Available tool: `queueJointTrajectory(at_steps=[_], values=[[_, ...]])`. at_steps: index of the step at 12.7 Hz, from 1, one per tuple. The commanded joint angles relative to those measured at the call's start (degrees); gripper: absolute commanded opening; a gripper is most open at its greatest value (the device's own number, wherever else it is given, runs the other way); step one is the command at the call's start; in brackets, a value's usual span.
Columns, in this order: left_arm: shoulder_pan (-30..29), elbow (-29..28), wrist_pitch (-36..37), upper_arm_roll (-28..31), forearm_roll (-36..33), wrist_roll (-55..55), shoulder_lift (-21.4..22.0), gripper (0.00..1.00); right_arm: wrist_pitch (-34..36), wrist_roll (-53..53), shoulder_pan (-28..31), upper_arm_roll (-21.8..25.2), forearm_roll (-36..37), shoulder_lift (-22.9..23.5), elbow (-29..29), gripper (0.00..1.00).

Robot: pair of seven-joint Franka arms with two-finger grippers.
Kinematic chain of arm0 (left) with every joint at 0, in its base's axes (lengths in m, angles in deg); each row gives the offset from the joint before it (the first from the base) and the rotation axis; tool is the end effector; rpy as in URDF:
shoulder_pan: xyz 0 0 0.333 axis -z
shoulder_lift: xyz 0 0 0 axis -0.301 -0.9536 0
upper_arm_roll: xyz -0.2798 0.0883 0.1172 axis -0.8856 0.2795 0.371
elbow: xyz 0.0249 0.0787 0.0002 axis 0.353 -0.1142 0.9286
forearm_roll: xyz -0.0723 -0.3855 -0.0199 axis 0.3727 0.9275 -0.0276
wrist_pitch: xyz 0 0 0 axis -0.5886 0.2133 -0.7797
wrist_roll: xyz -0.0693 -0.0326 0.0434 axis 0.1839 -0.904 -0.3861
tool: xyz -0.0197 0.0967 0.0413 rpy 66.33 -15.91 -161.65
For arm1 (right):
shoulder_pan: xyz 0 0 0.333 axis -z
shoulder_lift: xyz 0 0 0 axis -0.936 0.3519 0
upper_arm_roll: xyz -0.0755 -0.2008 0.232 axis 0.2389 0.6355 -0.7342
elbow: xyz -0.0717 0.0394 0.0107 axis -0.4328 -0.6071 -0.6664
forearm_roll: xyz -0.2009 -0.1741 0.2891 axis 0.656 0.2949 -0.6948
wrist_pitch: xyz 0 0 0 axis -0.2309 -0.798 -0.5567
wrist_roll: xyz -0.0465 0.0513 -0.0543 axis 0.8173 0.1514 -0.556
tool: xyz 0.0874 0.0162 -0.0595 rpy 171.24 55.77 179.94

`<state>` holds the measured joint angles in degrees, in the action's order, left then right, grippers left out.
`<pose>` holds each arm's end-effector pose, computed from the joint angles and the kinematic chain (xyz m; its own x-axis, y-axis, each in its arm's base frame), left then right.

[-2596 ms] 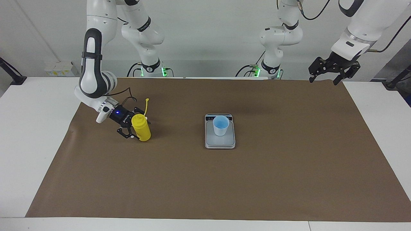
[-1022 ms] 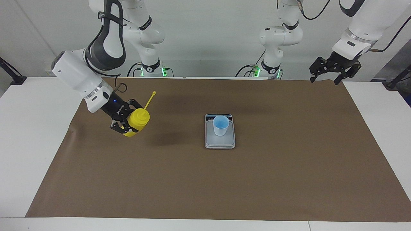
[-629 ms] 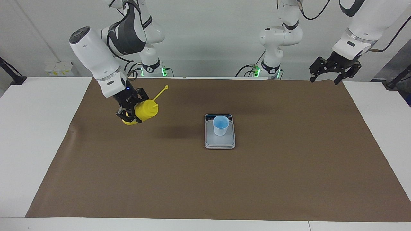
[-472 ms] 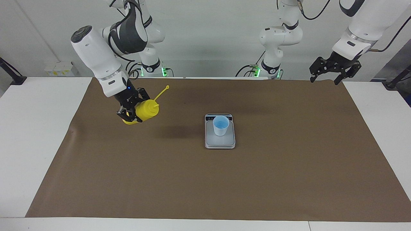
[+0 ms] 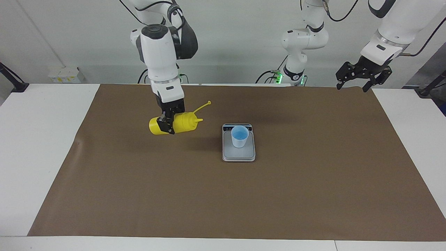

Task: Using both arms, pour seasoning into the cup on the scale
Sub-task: 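Lift the yellow bottle with the right gripper over the cup, then tilt the bottle with the right gripper to pour into the cup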

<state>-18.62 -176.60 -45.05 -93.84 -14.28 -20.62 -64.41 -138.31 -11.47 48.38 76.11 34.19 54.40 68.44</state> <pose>0.5249 -0.0333 0.6437 0.9882 -0.1510 -0.0269 -0.1497 -0.9877 0.0458 0.5921 0.2468 0.4781 0.1962 0.9783 -0.0661 0.9336 -0.1658 0.3175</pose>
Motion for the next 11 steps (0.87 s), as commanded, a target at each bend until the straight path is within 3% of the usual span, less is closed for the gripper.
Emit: queueJointTrajectory(at_steps=[1,4,7,11], values=[[-0.7,-1.8,-0.2,-0.3,-0.9,-0.3,1.6,1.00,-0.4,0.6,-2.8,-0.1,6.5,2.9,-2.6,0.00],[-0.7,-1.8,-0.3,-0.3,-0.9,-0.3,1.6,1.00,-1.9,0.2,-4.7,-0.2,15.8,4.8,-2.6,0.00],[-0.7,-1.8,-0.2,-0.3,-0.9,-0.3,1.6,1.00,-1.2,0.5,-8.1,-0.1,19.4,7.5,-4.3,0.00],[-0.7,-1.8,-0.2,-0.3,-0.9,-0.3,1.6,1.00,0.9,0.5,-11.1,-0.1,32.3,10.1,-5.2,0.00]])
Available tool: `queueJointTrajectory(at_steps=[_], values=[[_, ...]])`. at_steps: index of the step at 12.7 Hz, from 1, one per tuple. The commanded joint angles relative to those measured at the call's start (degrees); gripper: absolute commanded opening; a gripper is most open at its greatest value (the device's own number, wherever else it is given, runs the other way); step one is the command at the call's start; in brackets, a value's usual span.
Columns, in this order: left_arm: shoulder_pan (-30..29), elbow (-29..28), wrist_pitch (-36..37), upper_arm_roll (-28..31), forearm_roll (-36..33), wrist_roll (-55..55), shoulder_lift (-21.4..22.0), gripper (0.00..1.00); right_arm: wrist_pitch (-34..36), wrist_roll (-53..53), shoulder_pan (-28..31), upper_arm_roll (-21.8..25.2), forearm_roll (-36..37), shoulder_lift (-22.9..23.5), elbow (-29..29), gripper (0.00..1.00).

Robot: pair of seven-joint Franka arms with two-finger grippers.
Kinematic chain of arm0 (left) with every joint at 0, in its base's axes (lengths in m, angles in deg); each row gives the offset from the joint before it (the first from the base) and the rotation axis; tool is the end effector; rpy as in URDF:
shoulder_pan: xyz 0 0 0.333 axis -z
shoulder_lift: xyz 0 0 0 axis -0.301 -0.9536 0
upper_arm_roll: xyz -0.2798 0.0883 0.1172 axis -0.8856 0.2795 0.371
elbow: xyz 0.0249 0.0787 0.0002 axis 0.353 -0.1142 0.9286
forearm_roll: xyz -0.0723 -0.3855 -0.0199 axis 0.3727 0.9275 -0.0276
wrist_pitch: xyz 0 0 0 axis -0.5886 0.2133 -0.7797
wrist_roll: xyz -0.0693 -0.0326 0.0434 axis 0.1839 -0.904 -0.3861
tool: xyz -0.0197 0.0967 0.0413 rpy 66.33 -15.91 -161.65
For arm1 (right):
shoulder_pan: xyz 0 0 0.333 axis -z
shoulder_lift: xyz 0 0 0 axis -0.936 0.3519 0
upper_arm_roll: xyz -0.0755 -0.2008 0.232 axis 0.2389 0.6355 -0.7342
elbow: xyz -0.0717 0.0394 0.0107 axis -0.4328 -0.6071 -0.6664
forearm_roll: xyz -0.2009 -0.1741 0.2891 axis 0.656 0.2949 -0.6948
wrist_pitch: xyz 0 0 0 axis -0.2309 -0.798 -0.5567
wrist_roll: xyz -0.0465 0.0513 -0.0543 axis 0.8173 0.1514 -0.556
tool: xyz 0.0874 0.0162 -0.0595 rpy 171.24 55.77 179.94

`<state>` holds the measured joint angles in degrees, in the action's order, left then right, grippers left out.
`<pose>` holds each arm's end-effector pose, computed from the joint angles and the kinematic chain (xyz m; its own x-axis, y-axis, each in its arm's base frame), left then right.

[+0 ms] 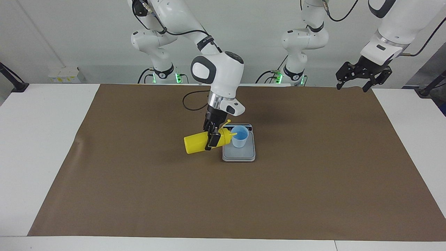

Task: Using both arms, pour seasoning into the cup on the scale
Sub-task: 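Tilt the bottle with the right gripper to pour into the cup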

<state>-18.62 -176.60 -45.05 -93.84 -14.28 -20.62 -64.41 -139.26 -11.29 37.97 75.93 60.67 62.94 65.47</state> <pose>0.5249 -0.0333 0.6437 0.9882 -0.1510 -0.0269 -0.1497 -0.9877 0.0458 0.5710 0.3555 0.4151 -0.1289 0.8877 -0.4419 0.8536 0.3262 0.4062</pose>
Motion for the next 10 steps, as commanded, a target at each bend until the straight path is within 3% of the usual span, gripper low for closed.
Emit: queueJointTrajectory(at_steps=[1,10], values=[[-0.7,-1.8,-0.2,-0.3,-0.9,-0.3,1.6,1.00,3.4,0.3,-1.8,0.0,9.9,2.0,-2.1,0.00],[-0.7,-1.8,-0.2,-0.3,-0.9,-0.3,1.6,1.00,3.2,-0.4,-3.1,0.0,14.9,2.0,0.4,0.00]])
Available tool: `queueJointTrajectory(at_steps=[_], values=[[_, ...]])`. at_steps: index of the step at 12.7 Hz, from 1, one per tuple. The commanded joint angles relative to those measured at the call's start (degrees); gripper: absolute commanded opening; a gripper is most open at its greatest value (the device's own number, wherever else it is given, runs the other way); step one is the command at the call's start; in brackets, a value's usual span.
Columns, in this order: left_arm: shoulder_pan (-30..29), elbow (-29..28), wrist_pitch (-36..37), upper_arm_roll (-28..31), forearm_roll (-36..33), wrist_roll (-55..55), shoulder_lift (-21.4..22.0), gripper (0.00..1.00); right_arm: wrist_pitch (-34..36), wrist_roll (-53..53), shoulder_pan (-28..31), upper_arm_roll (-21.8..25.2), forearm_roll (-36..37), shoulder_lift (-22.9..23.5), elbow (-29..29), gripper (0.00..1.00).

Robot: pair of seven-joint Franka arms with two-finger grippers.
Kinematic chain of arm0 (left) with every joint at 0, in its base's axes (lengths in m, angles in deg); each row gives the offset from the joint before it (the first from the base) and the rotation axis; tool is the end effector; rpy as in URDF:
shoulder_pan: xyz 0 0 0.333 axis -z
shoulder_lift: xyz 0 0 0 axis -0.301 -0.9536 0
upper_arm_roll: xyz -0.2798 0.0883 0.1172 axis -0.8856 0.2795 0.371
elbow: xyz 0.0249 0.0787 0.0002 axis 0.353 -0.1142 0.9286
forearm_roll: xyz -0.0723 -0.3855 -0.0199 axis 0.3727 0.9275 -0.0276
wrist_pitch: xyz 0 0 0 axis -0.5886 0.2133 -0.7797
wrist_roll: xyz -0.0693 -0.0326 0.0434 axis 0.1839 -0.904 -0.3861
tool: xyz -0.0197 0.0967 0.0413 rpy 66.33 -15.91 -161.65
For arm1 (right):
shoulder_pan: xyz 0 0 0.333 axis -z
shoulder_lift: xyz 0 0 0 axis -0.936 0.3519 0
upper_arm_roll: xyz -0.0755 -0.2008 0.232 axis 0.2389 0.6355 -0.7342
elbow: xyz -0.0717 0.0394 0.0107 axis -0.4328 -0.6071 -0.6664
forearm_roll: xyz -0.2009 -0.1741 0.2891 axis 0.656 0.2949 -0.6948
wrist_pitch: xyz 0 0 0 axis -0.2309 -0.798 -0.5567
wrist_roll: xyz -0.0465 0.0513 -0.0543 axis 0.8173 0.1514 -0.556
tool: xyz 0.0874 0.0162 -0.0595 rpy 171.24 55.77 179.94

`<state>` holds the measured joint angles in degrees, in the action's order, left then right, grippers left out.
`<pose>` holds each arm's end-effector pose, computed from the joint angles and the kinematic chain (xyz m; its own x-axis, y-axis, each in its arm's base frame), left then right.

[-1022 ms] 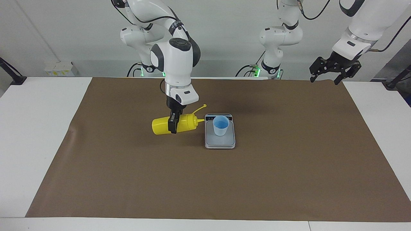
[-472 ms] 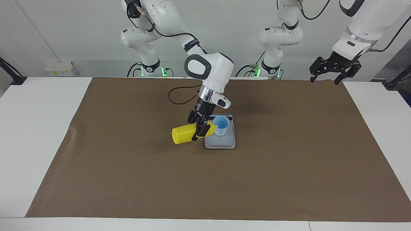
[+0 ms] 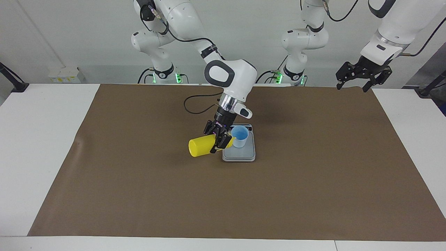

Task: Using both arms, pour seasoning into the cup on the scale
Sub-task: 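Tilt the bottle with the right gripper to pour into the cup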

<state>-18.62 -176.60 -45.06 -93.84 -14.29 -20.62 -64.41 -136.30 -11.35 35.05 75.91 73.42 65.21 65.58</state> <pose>0.5250 -0.0333 0.6437 0.9882 -0.1510 -0.0267 -0.1497 -0.9877 0.0456 0.5603 0.3763 0.3906 -0.1952 0.7511 -0.6306 0.7770 0.5108 0.3679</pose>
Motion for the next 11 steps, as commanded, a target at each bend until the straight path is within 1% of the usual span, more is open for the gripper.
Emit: queueJointTrajectory(at_steps=[1,4,11], values=[[-0.7,-1.8,-0.2,-0.3,-0.9,-0.3,1.6,1.00,0.4,-0.3,-0.2,0.0,2.1,-0.3,0.4,0.00],[-0.7,-1.8,-0.2,-0.3,-0.9,-0.3,1.6,1.00,-0.1,-2.2,-0.2,-0.1,4.5,-0.3,0.5,0.00],[-0.7,-1.7,-0.2,-0.3,-0.9,-0.3,1.6,1.00,-1.1,-3.0,0.0,-0.1,4.6,-0.3,0.1,0.00]])
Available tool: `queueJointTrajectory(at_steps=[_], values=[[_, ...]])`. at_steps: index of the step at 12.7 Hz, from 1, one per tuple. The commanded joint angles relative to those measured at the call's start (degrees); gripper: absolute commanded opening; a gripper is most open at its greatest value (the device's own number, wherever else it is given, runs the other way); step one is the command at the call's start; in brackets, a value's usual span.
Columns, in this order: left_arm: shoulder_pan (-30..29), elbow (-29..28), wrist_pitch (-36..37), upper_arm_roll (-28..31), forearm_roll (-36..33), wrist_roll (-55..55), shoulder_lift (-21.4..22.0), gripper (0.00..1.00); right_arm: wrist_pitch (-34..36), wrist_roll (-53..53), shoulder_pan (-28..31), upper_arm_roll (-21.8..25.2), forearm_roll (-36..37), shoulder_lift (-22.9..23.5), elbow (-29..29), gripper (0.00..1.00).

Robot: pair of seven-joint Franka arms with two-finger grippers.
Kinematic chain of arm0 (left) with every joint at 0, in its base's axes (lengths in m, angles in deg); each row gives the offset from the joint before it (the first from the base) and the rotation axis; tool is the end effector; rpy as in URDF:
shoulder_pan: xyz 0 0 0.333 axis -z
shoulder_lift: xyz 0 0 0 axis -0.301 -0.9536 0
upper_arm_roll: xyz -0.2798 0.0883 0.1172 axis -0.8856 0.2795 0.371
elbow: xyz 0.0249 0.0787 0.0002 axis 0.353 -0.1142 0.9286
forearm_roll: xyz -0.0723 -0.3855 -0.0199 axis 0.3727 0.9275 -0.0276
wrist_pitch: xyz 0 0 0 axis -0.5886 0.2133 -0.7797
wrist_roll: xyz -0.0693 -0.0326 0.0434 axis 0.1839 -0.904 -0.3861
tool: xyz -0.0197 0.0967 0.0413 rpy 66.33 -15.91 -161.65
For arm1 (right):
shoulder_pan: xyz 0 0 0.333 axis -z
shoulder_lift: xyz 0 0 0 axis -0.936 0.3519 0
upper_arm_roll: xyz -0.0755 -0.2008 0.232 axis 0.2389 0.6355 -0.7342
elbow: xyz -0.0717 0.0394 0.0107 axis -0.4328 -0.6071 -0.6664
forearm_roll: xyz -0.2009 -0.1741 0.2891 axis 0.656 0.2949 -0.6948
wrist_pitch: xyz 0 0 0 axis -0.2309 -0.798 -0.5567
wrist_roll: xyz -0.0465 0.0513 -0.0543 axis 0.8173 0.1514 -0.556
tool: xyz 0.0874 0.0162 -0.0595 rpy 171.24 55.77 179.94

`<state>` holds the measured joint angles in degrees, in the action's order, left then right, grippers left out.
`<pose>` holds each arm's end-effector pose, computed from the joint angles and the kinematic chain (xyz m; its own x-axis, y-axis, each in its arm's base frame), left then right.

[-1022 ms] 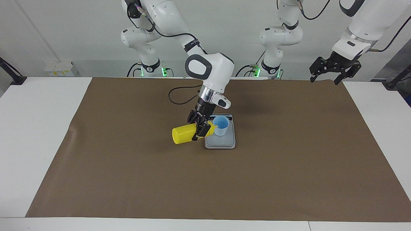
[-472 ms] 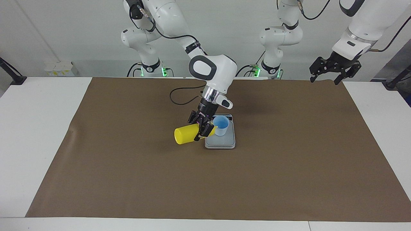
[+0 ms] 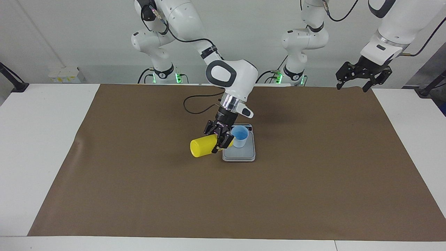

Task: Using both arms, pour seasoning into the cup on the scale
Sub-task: 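Tilt the bottle with the right gripper to pour into the cup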

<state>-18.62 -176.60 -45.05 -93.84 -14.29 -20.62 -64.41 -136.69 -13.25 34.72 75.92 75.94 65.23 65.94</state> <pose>0.5249 -0.0333 0.6437 0.9882 -0.1510 -0.0269 -0.1497 -0.9877 0.0456 0.5584 0.3792 0.3891 -0.2313 0.7070 -0.6683 0.7454 0.5702 0.3452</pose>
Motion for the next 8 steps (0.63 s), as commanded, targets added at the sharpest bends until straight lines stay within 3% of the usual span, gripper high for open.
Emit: queueJointTrajectory(at_steps=[1,8], values=[[-0.7,-1.7,-0.2,-0.3,-0.9,-0.3,1.6,1.00,-1.0,-1.1,0.3,-0.1,2.1,-0.3,-0.2,0.00],[-0.7,-1.8,-0.2,-0.3,-0.9,-0.3,1.6,1.00,-3.0,0.0,1.1,-0.2,0.8,-0.2,-0.4,0.00]])
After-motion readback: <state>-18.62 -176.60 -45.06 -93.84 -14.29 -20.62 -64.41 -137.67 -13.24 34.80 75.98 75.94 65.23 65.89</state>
